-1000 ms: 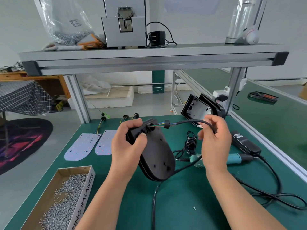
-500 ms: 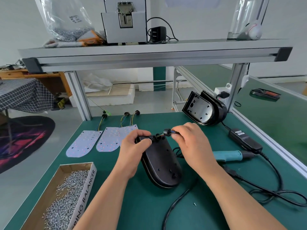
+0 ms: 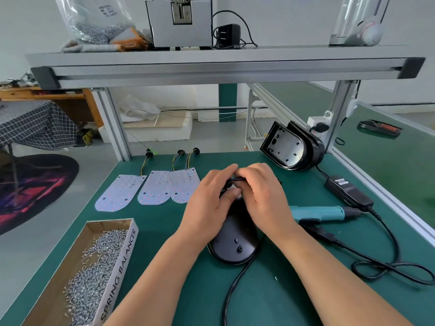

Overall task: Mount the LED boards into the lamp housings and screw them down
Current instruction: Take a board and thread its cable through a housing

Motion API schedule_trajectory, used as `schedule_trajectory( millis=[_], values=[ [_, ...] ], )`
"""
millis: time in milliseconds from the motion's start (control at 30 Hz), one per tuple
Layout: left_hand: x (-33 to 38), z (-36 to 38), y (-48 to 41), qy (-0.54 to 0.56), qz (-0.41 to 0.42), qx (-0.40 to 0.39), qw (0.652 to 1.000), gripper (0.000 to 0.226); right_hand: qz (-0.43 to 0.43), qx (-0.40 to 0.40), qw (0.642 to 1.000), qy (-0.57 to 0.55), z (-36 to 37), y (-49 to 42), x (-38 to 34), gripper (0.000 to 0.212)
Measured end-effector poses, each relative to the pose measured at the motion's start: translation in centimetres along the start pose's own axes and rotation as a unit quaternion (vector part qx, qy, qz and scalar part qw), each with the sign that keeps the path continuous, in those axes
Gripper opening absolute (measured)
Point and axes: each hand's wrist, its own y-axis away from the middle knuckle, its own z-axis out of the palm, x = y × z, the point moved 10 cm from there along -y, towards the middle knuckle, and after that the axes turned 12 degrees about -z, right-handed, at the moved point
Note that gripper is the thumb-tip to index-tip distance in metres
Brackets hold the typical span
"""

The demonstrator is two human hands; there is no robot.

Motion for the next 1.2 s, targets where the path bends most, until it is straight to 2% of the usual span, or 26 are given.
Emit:
schedule_trajectory(
  millis=[67,133,300,367,433,500,567,700,800,867,1000,1067,1100,1200],
  values=[
    [-0.3,-0.3,-0.2,-0.005,-0.008,0.019,1.000,0.040,0.004,-0.010,1.000,0.008,0.2,0.2,0.1,0.013],
    [-1.0,0.0,-0.3,-0.015,-0.021,0.016,1.000,0.028,0.026,-0.024,0.997,0.063,0.2,0.4,0.4,0.015],
    [-5.0,-1.3,-0.4,-0.014,-0.136,0.068,0.988,0.013,0.163,-0.055,0.973,0.151,-2.3,1.1,4.4,0.013],
    [-5.4,-1.4,-0.5,-0.030,-0.142,0.074,0.987,0.011,0.237,-0.075,0.957,0.146,-3.4,2.0,6.4,0.026],
    [-5.5,-1.6,-0.6,-0.049,-0.142,0.087,0.985,0.012,0.300,-0.095,0.942,0.121,-3.6,3.0,7.9,0.037],
    [-5.9,-2.2,-0.6,-0.072,-0.151,0.105,0.980,0.014,0.330,-0.092,0.937,0.067,-3.7,3.4,8.6,0.031],
    [-6.2,-2.7,-0.5,-0.092,-0.160,0.120,0.975,0.015,0.342,-0.095,0.935,-0.007,-3.5,3.4,8.9,0.020],
    [-6.5,-3.1,-0.5,-0.101,-0.173,0.144,0.969,0.014,0.344,-0.155,0.913,-0.154,-1.5,3.8,8.7,0.006],
    [-7.2,-3.7,-0.5,-0.092,-0.196,0.164,0.963,0.017,0.361,-0.150,0.879,-0.273,-1.3,4.3,8.7,0.015],
    [-8.2,-4.6,-0.3,-0.065,-0.230,0.187,0.953,0.018,0.364,-0.179,0.861,-0.307,-1.1,5.0,8.6,0.022],
    [-9.6,-5.6,0.1,-0.019,-0.277,0.218,0.936,0.018,0.337,-0.236,0.861,-0.297,-1.0,5.7,8.5,0.017],
    [-9.6,-5.6,0.1,-0.012,-0.275,0.216,0.937,0.018,0.339,-0.222,0.870,-0.281,-1.5,5.5,8.9,0.010],
    [-9.5,-5.4,0.1,-0.013,-0.270,0.211,0.939,0.017,0.345,-0.189,0.877,-0.276,-2.0,5.3,9.3,0.009],
    [-9.0,-4.7,-0.1,-0.025,-0.252,0.191,0.948,0.016,0.347,-0.035,0.874,-0.338,-3.0,4.3,9.4,0.016]
  ],
)
